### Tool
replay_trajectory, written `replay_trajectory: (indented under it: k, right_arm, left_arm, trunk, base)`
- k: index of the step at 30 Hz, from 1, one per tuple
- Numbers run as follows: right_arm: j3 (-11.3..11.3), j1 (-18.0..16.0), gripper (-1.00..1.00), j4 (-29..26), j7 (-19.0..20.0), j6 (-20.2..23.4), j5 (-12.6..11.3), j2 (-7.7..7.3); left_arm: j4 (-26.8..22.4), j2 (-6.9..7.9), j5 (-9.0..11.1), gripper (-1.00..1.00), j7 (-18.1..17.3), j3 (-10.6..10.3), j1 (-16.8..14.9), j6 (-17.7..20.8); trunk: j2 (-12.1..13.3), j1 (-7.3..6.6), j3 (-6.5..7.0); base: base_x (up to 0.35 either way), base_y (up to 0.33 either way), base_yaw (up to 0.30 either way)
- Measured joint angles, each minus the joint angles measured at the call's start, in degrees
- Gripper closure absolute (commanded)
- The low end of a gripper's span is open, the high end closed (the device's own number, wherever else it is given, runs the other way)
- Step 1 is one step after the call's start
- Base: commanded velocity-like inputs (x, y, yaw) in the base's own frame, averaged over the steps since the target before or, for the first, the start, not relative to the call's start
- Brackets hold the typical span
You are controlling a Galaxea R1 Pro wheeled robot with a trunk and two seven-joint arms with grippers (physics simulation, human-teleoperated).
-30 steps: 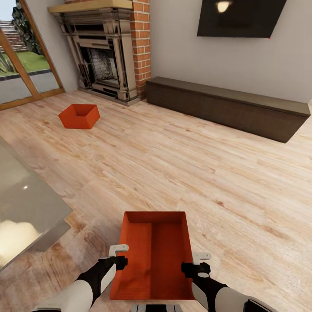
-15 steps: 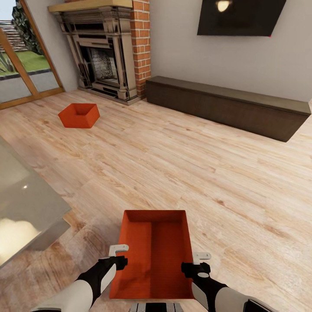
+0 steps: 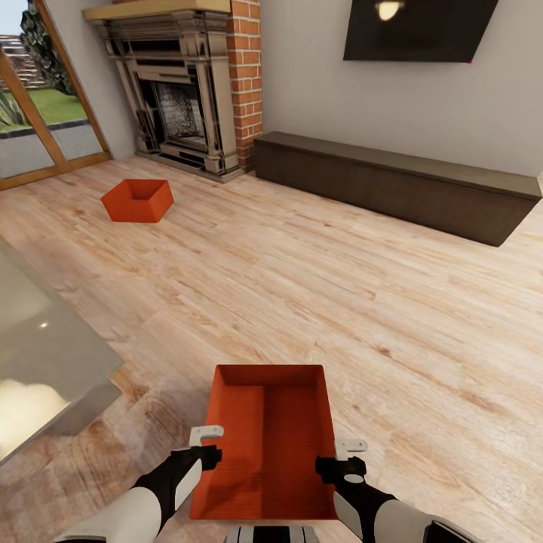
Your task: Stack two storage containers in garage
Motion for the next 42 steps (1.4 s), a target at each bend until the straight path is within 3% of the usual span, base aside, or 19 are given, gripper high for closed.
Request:
replay_trajectory:
  k: [13,42]
  right_arm:
    - [0.0,0.0,-1.0,0.0,0.1,0.0,0.0,0.0]
    - [0.0,0.0,-1.0,0.0,0.0,0.3,0.0,0.0]
  left_arm:
    - [0.0,0.0,0.0,-1.0,0.0,0.0,0.0,0.0]
    - [0.1,0.17,-0.2,-1.0,0.0,-0.2,0.0,0.2]
  trunk:
    - [-5.2,2.86,-2.33]
    - [-5.2,2.86,-2.34]
  base:
    - [0.0,0.0,0.0]
    - [0.0,0.0,0.0]
